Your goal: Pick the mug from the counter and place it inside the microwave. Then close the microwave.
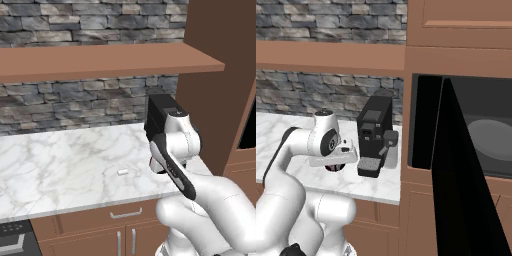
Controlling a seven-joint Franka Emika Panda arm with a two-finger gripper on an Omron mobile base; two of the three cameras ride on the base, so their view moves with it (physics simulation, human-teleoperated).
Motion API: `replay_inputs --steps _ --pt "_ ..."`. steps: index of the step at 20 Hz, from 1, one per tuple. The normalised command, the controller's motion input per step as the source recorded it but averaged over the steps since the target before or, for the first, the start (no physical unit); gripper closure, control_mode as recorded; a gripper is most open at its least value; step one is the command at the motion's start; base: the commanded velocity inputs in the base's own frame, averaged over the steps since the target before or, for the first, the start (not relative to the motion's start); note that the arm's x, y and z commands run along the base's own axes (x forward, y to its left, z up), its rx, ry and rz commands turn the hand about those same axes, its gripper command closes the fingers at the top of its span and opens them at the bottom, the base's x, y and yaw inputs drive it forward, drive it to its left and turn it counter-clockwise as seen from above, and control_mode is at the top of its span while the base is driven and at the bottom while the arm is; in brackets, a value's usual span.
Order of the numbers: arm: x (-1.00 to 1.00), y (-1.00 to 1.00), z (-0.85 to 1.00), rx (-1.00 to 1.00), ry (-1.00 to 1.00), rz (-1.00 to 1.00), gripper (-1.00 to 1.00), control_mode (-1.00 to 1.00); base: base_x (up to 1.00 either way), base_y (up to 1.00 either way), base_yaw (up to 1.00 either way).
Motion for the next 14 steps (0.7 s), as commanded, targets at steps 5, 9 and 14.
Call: replay_inputs --steps 5,9,14 --pt "-0.55 0.00 0.32 0.00 -0.02 -0.10 1.00 -1.00 0.00 0.00 0.00" --pt "-0.58 0.00 0.26 0.00 -0.04 -0.10 1.00 -1.00 0.00 0.00 0.00" --pt "-0.44 0.00 0.36 0.00 -0.05 -0.10 1.00 -1.00 0.00 0.00 0.00"
